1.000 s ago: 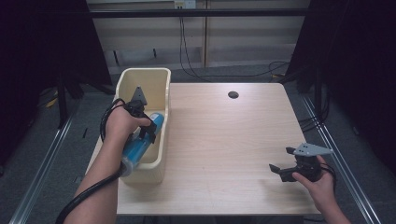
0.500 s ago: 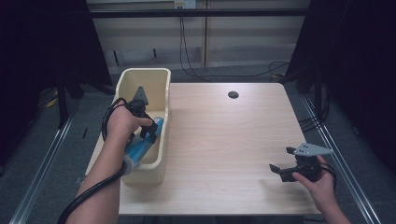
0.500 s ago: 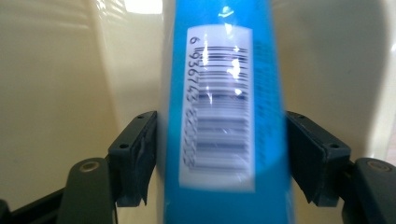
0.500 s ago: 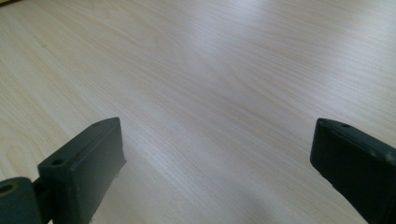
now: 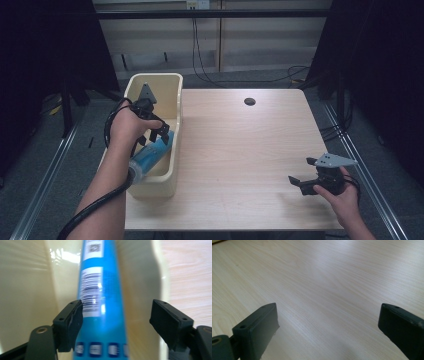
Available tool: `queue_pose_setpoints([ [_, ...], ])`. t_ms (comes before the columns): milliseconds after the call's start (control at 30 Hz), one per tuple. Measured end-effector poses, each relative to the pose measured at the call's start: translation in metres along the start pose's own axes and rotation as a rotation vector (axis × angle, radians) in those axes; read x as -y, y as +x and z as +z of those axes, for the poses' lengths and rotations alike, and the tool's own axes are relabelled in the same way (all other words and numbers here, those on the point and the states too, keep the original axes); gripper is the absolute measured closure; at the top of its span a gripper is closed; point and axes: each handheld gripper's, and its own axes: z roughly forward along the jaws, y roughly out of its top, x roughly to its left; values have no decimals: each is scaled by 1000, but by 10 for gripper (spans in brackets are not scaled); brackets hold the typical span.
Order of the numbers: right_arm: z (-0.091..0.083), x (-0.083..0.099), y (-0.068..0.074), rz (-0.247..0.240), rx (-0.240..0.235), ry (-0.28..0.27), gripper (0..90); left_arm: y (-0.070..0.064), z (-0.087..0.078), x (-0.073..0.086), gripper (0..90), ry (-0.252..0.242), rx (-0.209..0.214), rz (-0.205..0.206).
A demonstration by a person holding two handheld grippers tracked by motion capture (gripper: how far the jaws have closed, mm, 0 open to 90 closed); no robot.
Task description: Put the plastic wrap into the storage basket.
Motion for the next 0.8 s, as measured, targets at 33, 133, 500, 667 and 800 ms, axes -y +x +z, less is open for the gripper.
queue_pose_setpoints([
  [33,0,0,0,0,0,0,28,0,0,0,235,0,0,0],
  [133,-1,-1,0,-1,2,-6,28,-7,-7,-1,205,-38,9,16],
  [500,-2,-1,-1,2,1,-12,27,-28,-16,-2,147,-89,40,78],
  [667,-1,-2,0,2,-13,-13,28,-39,-18,-3,137,-101,62,101],
  [800,-2,-2,0,0,-6,-16,28,-44,-17,-3,127,-112,71,113],
])
